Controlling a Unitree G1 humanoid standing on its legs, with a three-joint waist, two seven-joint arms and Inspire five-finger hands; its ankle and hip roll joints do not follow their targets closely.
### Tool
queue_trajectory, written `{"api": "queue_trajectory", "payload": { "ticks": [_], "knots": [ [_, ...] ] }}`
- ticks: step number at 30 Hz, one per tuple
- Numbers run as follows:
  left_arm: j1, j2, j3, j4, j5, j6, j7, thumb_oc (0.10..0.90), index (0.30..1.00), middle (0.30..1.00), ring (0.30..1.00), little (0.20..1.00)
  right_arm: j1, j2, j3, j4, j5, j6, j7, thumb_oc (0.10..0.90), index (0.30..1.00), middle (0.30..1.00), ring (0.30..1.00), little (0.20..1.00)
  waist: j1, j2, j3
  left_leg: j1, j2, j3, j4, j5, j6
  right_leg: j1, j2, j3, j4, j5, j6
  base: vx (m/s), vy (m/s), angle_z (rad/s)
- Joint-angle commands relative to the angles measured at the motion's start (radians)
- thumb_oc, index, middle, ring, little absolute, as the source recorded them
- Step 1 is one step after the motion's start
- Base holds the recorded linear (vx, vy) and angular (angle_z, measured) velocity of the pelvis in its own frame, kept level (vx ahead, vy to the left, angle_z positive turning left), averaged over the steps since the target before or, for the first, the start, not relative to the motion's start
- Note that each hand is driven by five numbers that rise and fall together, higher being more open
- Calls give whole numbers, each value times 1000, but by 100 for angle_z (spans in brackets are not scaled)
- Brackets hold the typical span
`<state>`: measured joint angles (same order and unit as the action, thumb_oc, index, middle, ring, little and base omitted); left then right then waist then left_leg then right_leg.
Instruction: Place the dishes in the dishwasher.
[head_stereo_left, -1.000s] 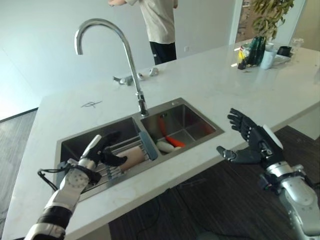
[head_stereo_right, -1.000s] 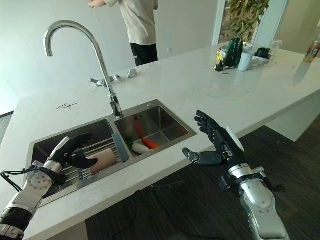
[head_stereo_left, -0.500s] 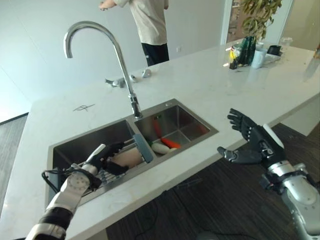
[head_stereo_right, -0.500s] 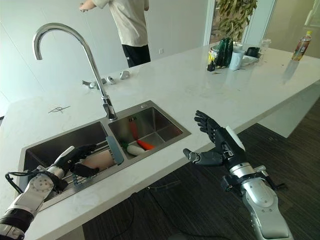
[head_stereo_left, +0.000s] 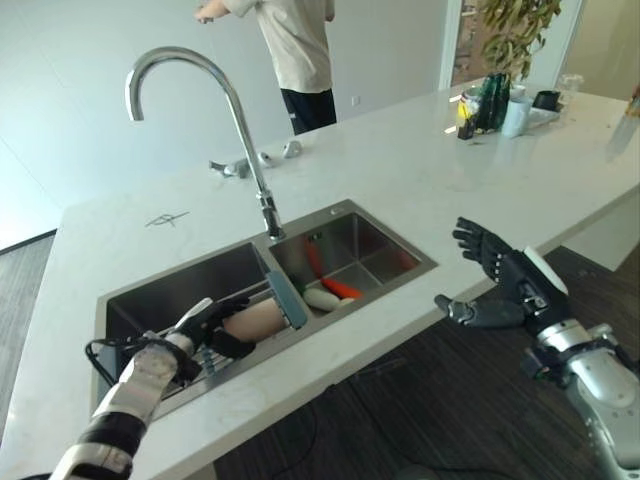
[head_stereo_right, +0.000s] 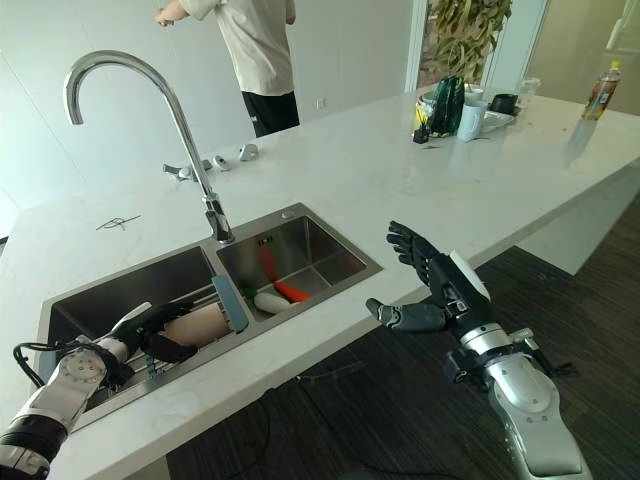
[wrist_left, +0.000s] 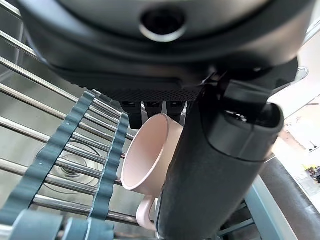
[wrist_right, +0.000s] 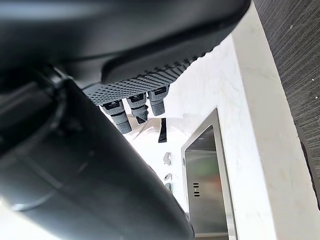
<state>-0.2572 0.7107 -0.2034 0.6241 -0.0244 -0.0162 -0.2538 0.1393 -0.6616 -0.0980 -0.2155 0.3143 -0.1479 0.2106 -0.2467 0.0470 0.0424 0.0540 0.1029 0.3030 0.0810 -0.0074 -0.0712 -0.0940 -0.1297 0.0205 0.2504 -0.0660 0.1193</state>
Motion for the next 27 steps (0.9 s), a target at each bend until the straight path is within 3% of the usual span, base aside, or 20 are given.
{"api": "queue_trajectory", "payload": {
  "ticks": [1,3,5,6,18,23,27],
  "knots": [
    [-135,64,47,-13,16,-41,9,800,900,900,900,900,-146,-41,-70,-45,10,-111,-14,800,900,900,900,900,1,14,1,-46,-22,-22,219,-269,56,0,8,-67,50,-100,56,-12,14,-4],
    [-136,63,43,-12,26,-51,15,800,900,900,900,900,-146,-40,-69,-45,10,-113,-14,800,900,900,900,900,0,14,0,-46,-22,-21,219,-269,56,-1,7,-66,50,-99,57,-10,9,-4],
    [-142,63,33,-19,39,-73,9,607,611,611,611,611,-144,-41,-72,-46,17,-114,-8,800,900,900,900,900,-3,13,3,-41,-23,-21,219,-271,57,4,7,-66,50,-100,57,0,0,0],
    [-144,67,28,-32,55,-99,13,400,300,300,300,300,-144,-38,-72,-44,18,-118,-5,800,900,900,900,900,-3,14,1,-45,-23,-20,219,-270,57,0,7,-65,50,-98,57,0,0,0],
    [-130,116,2,-107,151,-102,-39,400,300,300,300,300,-122,-27,-79,-53,26,-117,23,800,900,900,900,900,-5,22,3,-52,-31,-31,219,-273,62,-4,9,-58,50,-96,60,0,0,0],
    [-46,127,116,-184,113,-167,130,400,300,300,300,300,-93,-1,-101,-66,19,-125,27,800,900,900,900,900,17,20,5,-60,-37,-52,219,-272,63,0,8,-67,50,-103,56,16,-38,1],
    [82,81,262,-272,93,-217,276,400,300,300,300,300,-75,34,-119,-69,4,-137,11,800,900,900,900,900,51,12,6,-70,-37,-75,219,-267,59,6,4,-91,50,-112,47,-8,-53,8]
  ]
}}
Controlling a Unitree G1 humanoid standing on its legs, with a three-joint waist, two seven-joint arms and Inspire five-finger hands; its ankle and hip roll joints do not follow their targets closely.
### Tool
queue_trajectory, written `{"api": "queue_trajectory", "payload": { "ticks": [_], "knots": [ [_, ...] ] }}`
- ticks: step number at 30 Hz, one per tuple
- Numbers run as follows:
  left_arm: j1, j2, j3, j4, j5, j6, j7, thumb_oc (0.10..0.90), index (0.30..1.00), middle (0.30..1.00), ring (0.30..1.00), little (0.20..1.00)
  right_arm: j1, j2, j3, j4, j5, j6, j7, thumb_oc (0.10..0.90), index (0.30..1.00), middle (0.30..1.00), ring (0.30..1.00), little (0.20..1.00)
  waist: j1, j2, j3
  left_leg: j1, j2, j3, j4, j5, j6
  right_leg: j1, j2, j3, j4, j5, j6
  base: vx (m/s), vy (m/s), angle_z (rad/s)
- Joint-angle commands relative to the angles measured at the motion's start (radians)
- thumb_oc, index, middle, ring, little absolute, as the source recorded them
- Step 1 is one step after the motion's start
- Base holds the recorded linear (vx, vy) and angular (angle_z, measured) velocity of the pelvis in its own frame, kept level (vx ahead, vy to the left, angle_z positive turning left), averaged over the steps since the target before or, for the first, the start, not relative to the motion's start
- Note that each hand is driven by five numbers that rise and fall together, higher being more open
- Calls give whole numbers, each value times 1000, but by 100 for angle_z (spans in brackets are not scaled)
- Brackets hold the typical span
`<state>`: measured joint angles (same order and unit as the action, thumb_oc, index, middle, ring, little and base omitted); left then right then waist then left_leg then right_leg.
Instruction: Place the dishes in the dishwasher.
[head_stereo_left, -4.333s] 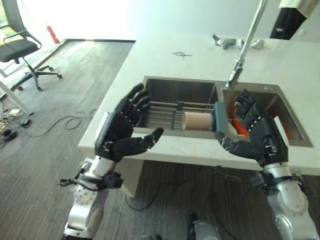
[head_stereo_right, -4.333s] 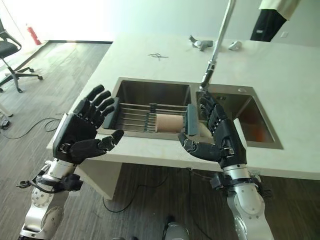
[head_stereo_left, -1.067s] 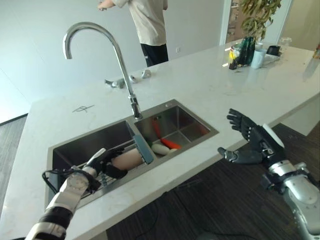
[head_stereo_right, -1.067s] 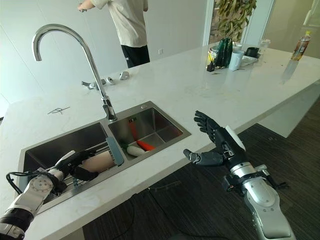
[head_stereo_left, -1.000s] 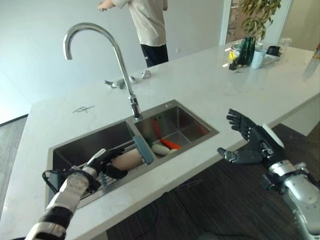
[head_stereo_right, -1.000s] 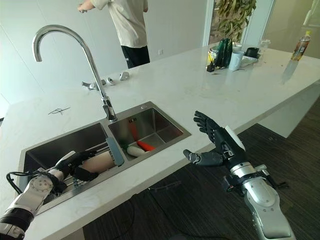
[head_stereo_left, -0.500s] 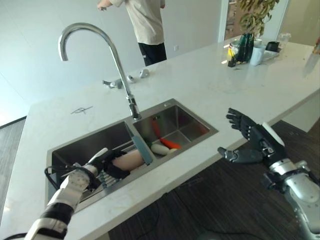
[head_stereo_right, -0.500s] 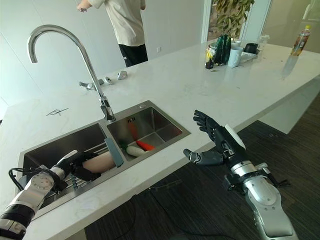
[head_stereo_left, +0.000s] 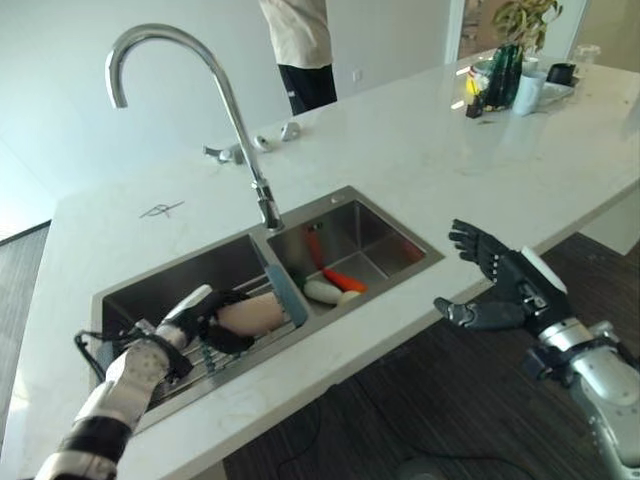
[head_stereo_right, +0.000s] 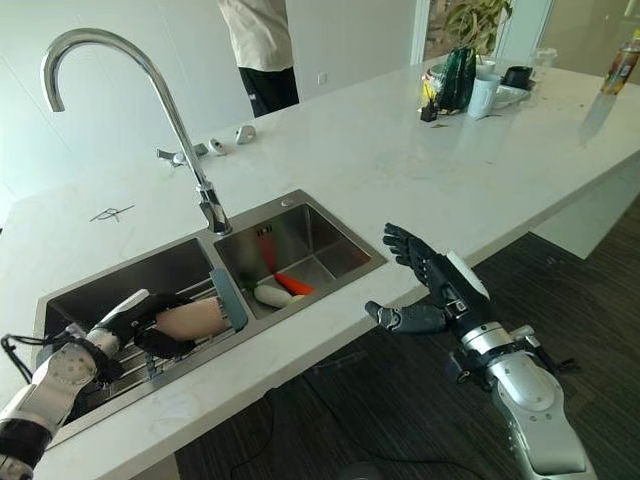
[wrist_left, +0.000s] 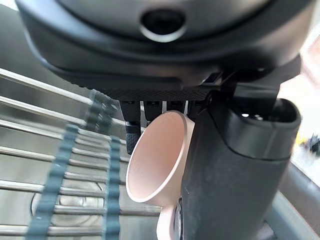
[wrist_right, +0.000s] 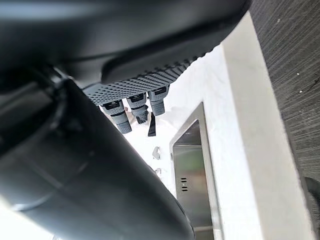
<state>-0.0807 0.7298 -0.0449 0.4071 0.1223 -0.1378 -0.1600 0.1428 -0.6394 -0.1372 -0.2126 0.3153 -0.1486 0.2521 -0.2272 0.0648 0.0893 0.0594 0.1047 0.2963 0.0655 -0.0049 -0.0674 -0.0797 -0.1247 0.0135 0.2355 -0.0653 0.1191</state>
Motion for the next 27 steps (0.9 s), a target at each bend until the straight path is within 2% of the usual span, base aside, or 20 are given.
{"api": "queue_trajectory", "payload": {
  "ticks": [1,3,8,12,14,18,23,26,27],
  "knots": [
    [-69,51,128,-70,-59,-104,219,400,300,300,300,300,-74,19,-81,-73,0,-138,-33,800,900,900,900,900,37,-9,-41,-77,-40,-73,235,-268,54,-6,-2,-89,64,-114,45,-22,-74,10],
    [-10,19,205,-113,-76,-143,317,400,300,300,300,300,-68,36,-86,-82,-1,-143,-57,800,900,900,900,900,56,-17,-43,-83,-40,-87,235,-264,51,-2,-4,-106,64,-121,40,-17,-86,26],
    [62,-39,323,-234,-105,-204,448,400,300,300,300,300,-62,83,-99,-113,10,-155,-106,800,900,900,900,900,92,-30,-44,-97,-39,-116,235,-253,43,5,-3,-133,64,-132,25,-3,-88,29],
    [113,-92,392,-344,-142,-276,513,400,300,300,300,300,-59,109,-105,-150,8,-173,-147,800,900,900,900,900,123,-36,-39,-107,-43,-146,235,-246,38,14,-1,-154,64,-145,9,-8,-113,34],
    [168,-135,436,-457,-159,-326,544,400,300,300,300,300,-41,134,-110,-199,36,-192,-168,800,900,900,900,900,151,-41,-34,-115,-46,-174,235,-237,31,21,-2,-175,64,-154,-2,-11,-196,43],
    [233,-226,479,-611,-239,-388,527,400,300,300,300,300,-19,165,-115,-250,57,-203,-151,800,900,900,900,900,199,-52,-23,-128,-48,-206,235,-220,14,24,-5,-202,64,-164,-17,-16,-155,41],
    [281,-314,483,-756,-327,-404,456,400,300,300,300,300,-13,169,-85,-305,61,-193,-132,800,900,900,900,900,267,-56,10,-176,-39,-243,235,-167,-22,29,-21,-262,64,-170,-33,-64,-129,38],
    [268,-332,463,-802,-397,-392,414,400,300,300,300,300,-43,160,-59,-315,16,-183,-153,800,900,900,900,900,289,-36,38,-253,8,-242,235,-112,-58,33,-22,-300,64,-179,-37,-164,-28,54],
    [260,-331,453,-802,-428,-401,379,400,300,300,300,300,-46,156,-58,-316,-6,-175,-184,800,900,900,900,900,285,-34,46,-258,38,-184,235,-106,-70,50,-34,-339,64,-186,-33,-137,-26,109]
  ]
}}
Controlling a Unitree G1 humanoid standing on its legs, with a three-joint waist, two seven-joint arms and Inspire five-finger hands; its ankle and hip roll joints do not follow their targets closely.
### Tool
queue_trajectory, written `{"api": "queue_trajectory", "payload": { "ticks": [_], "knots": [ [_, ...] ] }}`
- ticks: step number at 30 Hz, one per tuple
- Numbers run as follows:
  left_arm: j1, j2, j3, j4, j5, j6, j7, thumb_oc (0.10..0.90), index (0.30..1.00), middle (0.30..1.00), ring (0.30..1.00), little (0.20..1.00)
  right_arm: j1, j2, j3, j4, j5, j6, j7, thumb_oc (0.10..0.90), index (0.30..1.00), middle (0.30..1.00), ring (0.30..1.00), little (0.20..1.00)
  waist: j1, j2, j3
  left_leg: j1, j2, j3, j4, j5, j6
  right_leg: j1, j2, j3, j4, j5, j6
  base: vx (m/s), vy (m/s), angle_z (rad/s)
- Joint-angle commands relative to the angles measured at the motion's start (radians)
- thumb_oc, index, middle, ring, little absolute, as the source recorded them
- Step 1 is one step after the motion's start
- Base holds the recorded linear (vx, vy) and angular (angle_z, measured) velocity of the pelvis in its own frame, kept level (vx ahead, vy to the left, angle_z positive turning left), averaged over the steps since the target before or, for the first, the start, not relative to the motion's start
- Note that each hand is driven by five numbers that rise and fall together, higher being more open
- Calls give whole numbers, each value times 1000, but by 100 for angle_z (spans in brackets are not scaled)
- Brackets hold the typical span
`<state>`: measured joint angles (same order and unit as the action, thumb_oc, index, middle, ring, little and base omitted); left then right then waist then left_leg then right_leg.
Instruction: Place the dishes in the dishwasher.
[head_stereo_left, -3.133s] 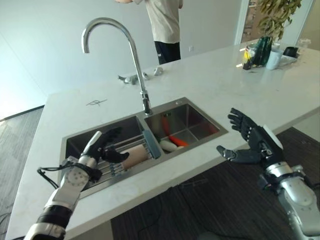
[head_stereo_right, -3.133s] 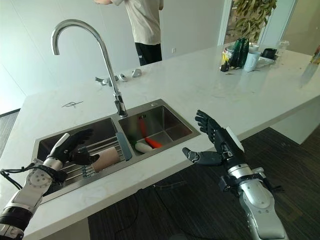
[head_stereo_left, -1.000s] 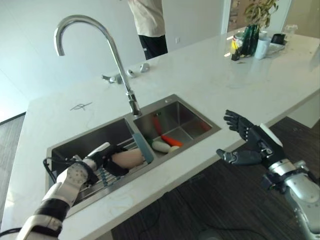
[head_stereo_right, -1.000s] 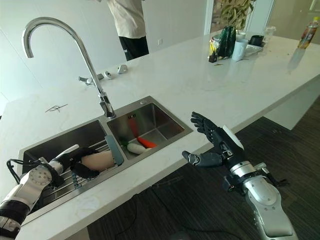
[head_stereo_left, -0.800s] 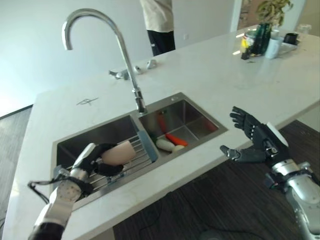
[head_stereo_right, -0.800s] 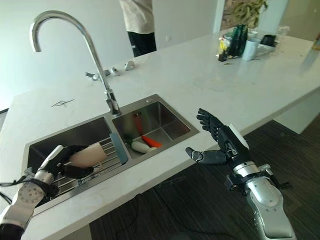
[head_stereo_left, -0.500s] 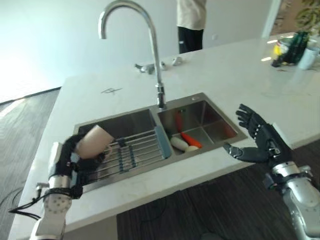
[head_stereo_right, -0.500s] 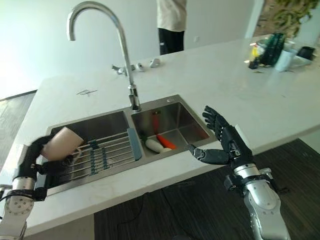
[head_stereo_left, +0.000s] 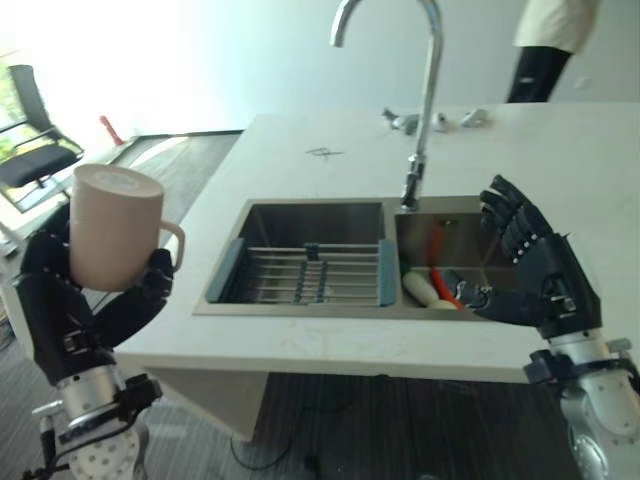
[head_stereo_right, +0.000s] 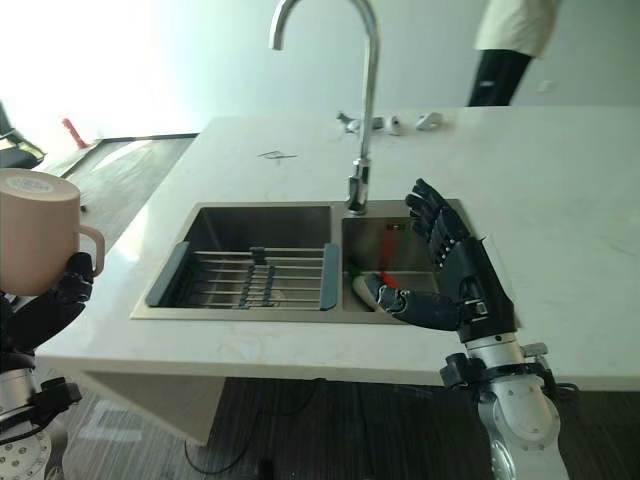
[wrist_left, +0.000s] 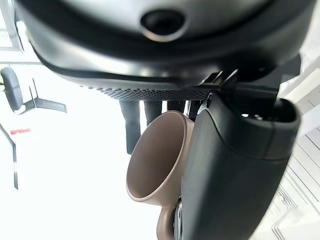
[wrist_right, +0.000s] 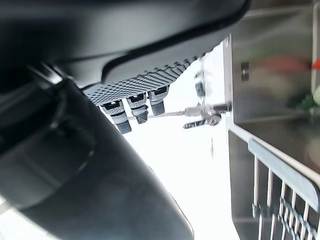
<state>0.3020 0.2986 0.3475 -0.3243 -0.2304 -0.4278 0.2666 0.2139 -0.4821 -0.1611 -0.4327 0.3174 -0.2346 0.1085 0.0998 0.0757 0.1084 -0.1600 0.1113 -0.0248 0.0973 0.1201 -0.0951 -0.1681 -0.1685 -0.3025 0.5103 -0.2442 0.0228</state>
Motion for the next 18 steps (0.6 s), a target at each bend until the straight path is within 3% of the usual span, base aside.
{"api": "queue_trajectory", "payload": {
  "ticks": [1,2,3,4,5,7,9,11,14,18],
  "knots": [
    [-132,100,53,-65,-105,-116,-85,400,300,300,300,300,-117,-3,-38,-92,-18,-87,-64,800,900,900,900,900,-53,-45,30,-36,63,209,203,-217,-44,145,-3,-66,-210,-1,66,-231,-35,169],
    [-158,101,34,-48,-157,-121,-148,400,300,300,300,300,-114,-9,-52,-76,-29,-100,-94,800,900,900,900,900,-83,-55,33,0,106,364,203,-206,-31,159,-35,-148,-210,11,67,-181,-35,217],
    [-170,104,23,-40,-185,-123,-174,400,300,300,300,300,-114,-16,-63,-62,-30,-112,-106,800,900,900,900,900,-97,-66,30,40,108,404,203,-233,-28,172,-47,-158,-210,-2,73,-239,16,285],
    [-182,109,8,-32,-208,-129,-191,400,300,300,300,300,-115,-24,-79,-32,-12,-148,-94,800,900,900,900,900,-116,-88,32,99,94,480,203,-257,5,172,-72,-191,-210,16,73,-170,50,275],
    [-184,113,-1,-33,-249,-129,-221,400,300,300,300,300,-116,-29,-89,-11,-5,-171,-89,800,900,900,900,900,-124,-105,31,150,81,530,203,-259,23,172,-90,-211,-210,29,73,-238,93,217],
    [-197,114,-23,-40,-338,-120,-287,400,300,300,300,300,-113,-29,-101,6,-20,-194,-107,800,900,900,900,900,-138,-129,38,242,72,615,209,-230,22,181,-112,-257,-210,50,69,-199,133,157],
    [-211,111,-44,-41,-361,-121,-311,400,300,300,300,300,-118,-21,-95,17,-43,-211,-128,800,900,900,900,900,-141,-124,47,274,56,611,203,-265,23,186,-121,-296,-210,73,72,-188,243,181],
    [-221,116,-70,-42,-374,-122,-317,400,300,300,300,300,-128,-17,-85,17,-65,-211,-157,800,900,900,900,900,-143,-100,46,284,70,610,203,-306,22,185,-127,-343,-210,97,72,-150,320,176],
    [-219,106,-87,-62,-375,-111,-335,400,300,300,300,300,-143,11,-58,11,-92,-202,-190,800,900,900,900,900,-106,-66,40,248,46,536,203,-393,44,188,-158,-402,-210,167,89,-67,364,88],
    [-219,105,-93,-93,-366,-90,-336,400,300,300,300,300,-142,59,-30,-4,-102,-193,-238,800,900,900,900,900,-69,-50,41,227,16,478,203,-428,66,210,-202,-452,-207,284,124,59,356,75]
  ]
}}
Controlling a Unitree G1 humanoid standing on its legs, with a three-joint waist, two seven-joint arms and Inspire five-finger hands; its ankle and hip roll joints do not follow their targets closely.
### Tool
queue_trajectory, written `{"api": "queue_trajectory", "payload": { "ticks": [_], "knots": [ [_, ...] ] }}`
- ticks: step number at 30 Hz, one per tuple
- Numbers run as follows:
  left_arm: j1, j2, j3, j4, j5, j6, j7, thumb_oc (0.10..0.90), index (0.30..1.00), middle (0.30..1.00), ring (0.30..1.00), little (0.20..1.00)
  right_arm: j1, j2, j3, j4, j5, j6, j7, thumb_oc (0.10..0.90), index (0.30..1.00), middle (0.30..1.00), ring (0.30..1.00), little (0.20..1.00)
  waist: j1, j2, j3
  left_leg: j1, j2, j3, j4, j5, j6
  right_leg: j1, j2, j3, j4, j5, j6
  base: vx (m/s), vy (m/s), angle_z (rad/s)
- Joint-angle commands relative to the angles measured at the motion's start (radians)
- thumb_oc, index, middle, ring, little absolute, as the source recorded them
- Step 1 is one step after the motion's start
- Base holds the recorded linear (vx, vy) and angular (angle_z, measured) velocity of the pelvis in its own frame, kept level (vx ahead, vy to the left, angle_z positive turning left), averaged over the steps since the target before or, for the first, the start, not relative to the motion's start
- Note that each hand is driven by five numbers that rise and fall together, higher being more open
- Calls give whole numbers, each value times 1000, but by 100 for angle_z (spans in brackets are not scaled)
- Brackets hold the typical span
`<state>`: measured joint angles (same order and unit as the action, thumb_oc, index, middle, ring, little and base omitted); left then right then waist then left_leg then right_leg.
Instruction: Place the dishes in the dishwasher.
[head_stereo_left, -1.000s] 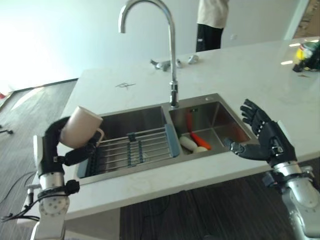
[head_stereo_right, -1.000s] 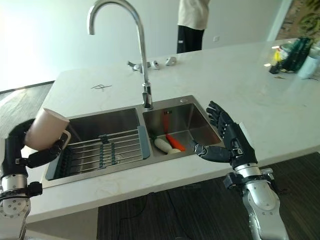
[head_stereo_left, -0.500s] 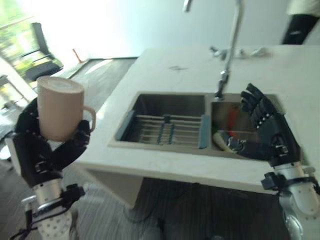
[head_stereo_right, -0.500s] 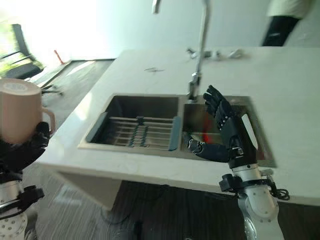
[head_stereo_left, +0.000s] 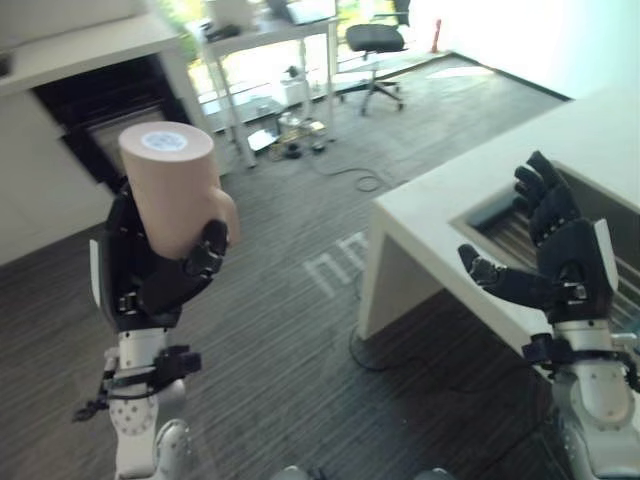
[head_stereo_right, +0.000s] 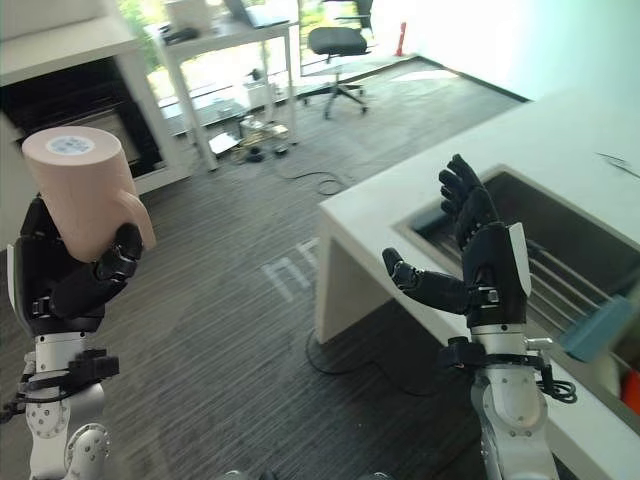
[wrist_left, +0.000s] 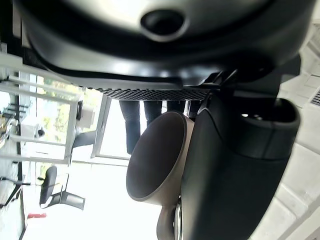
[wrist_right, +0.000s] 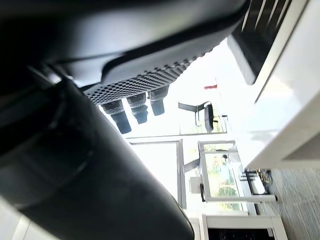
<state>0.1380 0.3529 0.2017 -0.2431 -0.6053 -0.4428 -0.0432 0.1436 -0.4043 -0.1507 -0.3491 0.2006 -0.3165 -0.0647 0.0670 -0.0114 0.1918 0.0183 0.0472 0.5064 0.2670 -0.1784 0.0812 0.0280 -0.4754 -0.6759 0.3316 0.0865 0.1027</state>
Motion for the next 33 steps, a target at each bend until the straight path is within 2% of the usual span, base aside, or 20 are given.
{"api": "queue_trajectory", "payload": {
  "ticks": [1,2,3,4,5,6,7,8,10,13,18,22,23,24,26,31,32,33],
  "knots": [
    [-59,52,50,-177,13,-64,-15,400,300,300,300,300,-74,-10,-32,-90,16,-105,-64,800,900,900,900,900,-32,44,-41,45,77,-69,33,-132,-103,19,109,-82,-22,-32,46,100,362,53],
    [-64,52,50,-180,21,-53,-5,400,300,300,300,300,-74,-2,-25,-94,22,-101,-59,800,900,900,900,900,-29,49,-40,41,72,-89,33,-133,-98,19,111,-75,-6,-32,44,113,240,49],
    [-75,56,36,-175,39,-48,5,400,300,300,300,300,-66,3,-19,-94,25,-109,-55,800,900,900,900,900,-43,49,-37,14,59,-153,33,-123,-91,4,163,33,8,-90,32,119,123,45],
    [-80,59,25,-171,42,-49,3,400,300,300,300,300,-57,0,-22,-94,29,-108,-57,800,900,900,900,900,-56,44,-37,-2,46,-192,33,-117,-89,-5,211,108,-21,-119,28,89,-63,87],
    [-99,64,-9,-151,32,-53,-14,400,300,300,300,300,-27,-21,-48,-79,51,-123,-54,800,900,900,900,900,-94,17,-53,-70,-3,-301,33,-75,-86,-71,313,316,-32,-228,9,55,-127,139],
    [-104,63,-17,-145,37,-55,-10,400,300,300,300,300,-23,-27,-52,-72,59,-131,-45,800,900,900,900,900,-101,12,-59,-81,-14,-324,33,-72,-85,-83,323,360,-32,-244,12,27,-168,245],
    [-116,58,-36,-128,68,-80,10,400,300,300,300,300,-21,-39,-66,-52,88,-159,-7,800,900,900,900,900,-122,3,-79,-121,-34,-369,33,-65,-81,-131,339,460,-32,-245,24,30,-79,262],
    [-117,57,-36,-129,68,-80,11,400,300,300,300,300,-21,-39,-67,-52,88,-160,-5,800,900,900,900,900,-124,4,-82,-125,-34,-373,33,-65,-81,-135,341,465,-32,-247,24,15,-133,224],
    [-116,47,-37,-132,79,-70,33,400,300,300,300,300,-36,-49,-61,-50,106,-146,10,800,900,900,900,900,-104,-3,-100,-142,-31,-377,33,-63,-92,-130,326,439,-32,-265,25,6,-162,89],
    [-78,47,-25,-147,82,-60,35,400,300,300,300,300,-51,-54,-43,-69,105,-133,4,800,900,900,900,900,-76,-7,-113,-138,-28,-378,33,-61,-97,-123,315,427,-32,-273,27,33,-145,31],
    [-41,44,3,-148,53,-69,51,400,300,300,300,300,-71,-58,-6,-71,96,-108,6,800,900,900,900,900,-55,-5,-115,-132,-23,-384,33,-61,-107,-117,314,419,-32,-288,20,29,-100,19],
    [-24,41,13,-163,56,-57,48,400,300,300,300,300,-53,-55,-12,-87,104,-99,24,800,900,900,900,900,-63,-3,-117,-127,-17,-387,33,-62,-108,-117,321,431,-32,-289,18,38,-79,-2],
    [-54,41,-62,-170,47,-124,40,400,300,300,300,300,0,-67,-14,-69,92,-94,72,800,900,900,900,900,-130,-12,-57,-71,-22,-323,33,-75,-87,-102,371,480,-32,-280,7,25,-49,-2],
    [-55,41,-63,-170,48,-124,42,400,300,300,300,300,1,-67,-15,-69,94,-95,74,800,900,900,900,900,-130,-12,-57,-72,-22,-324,33,-75,-87,-103,371,480,-32,-281,7,39,-63,-1],
    [-60,44,-59,-170,59,-122,69,400,300,300,300,300,9,-54,-25,-75,184,-108,108,800,900,900,900,900,-131,-14,-68,-72,-20,-334,33,-75,-92,-99,377,475,-32,-286,5,48,-65,-1],
    [-61,41,-47,-151,43,-136,67,400,300,300,300,300,4,-61,-19,-77,144,-111,90,800,900,900,900,900,-125,-18,-73,-66,-19,-348,33,-72,-99,-88,390,465,-32,-303,-13,42,-87,2],
    [-51,43,-38,-150,44,-144,72,400,300,300,300,300,1,-63,-19,-76,154,-107,97,800,900,900,900,900,-118,-24,-71,-55,-22,-333,33,-65,-106,-81,386,458,-32,-308,-23,99,-134,0],
    [-44,43,-35,-149,37,-149,72,400,300,300,300,300,-1,-71,-19,-74,155,-105,100,800,900,900,900,900,-110,-40,-66,-38,-29,-311,33,-25,-116,-73,371,455,-32,-311,-33,121,-176,-3]
  ]
}}
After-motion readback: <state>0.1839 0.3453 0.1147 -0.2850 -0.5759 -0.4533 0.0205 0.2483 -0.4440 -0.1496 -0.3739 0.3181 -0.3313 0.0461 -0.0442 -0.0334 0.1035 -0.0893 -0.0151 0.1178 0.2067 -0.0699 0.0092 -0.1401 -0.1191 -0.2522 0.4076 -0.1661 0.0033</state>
